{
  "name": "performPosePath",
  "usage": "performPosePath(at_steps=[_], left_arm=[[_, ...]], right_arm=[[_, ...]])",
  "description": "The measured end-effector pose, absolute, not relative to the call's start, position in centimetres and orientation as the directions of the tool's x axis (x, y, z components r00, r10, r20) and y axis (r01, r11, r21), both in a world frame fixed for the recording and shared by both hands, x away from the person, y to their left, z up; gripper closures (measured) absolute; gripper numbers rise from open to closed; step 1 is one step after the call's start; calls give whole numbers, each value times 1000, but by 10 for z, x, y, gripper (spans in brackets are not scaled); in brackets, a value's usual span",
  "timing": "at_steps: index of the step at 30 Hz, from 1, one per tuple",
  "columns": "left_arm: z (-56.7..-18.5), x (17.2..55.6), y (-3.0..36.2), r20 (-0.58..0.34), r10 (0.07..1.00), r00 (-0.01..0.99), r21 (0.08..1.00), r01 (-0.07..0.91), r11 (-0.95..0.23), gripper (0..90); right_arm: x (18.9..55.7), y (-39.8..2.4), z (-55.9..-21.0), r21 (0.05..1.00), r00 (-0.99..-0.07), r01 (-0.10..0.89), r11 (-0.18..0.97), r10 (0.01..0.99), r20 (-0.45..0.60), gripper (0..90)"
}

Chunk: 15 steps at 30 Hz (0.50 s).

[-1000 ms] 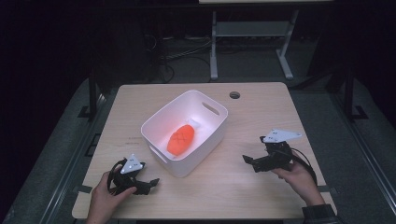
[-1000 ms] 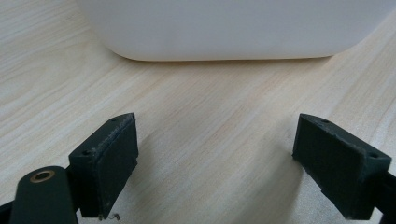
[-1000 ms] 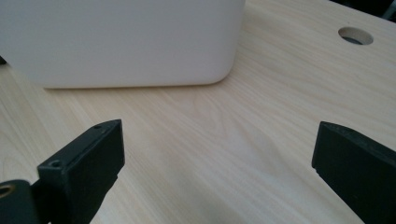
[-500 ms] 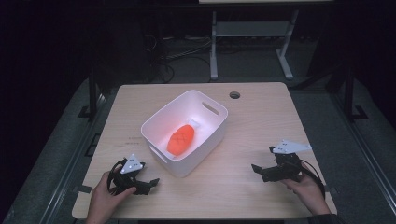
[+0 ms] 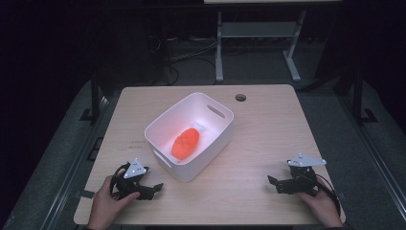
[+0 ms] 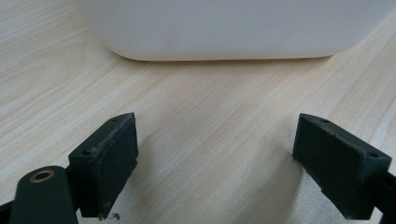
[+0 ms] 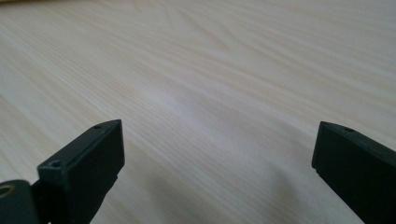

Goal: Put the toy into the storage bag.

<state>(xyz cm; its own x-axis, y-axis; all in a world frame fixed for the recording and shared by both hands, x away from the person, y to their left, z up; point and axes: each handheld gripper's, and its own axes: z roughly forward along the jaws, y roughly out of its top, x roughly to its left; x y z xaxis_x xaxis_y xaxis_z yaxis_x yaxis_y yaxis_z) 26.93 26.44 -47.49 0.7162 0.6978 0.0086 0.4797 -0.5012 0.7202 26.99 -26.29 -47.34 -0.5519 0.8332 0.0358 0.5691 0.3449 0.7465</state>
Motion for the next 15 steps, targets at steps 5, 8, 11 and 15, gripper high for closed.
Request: performPosePath(at_steps=[5, 8, 11, 15], left_arm=[[-475, 269, 264, 10, 698, 716, 720, 479, -502, 132], [-475, 269, 264, 10, 697, 717, 720, 479, -503, 132], [-475, 269, 264, 10, 697, 717, 720, 478, -502, 132], [-475, 269, 264, 9, 698, 716, 720, 480, -501, 131]], right_arm=[[271, -262, -482, 713, -541, 595, 370, 841, 16, 21], [272, -261, -483, 703, -538, 607, 370, 842, 21, 17], [273, -261, -483, 702, -538, 610, 367, 842, 27, 17], [273, -261, -483, 703, -537, 610, 366, 843, 28, 17]])
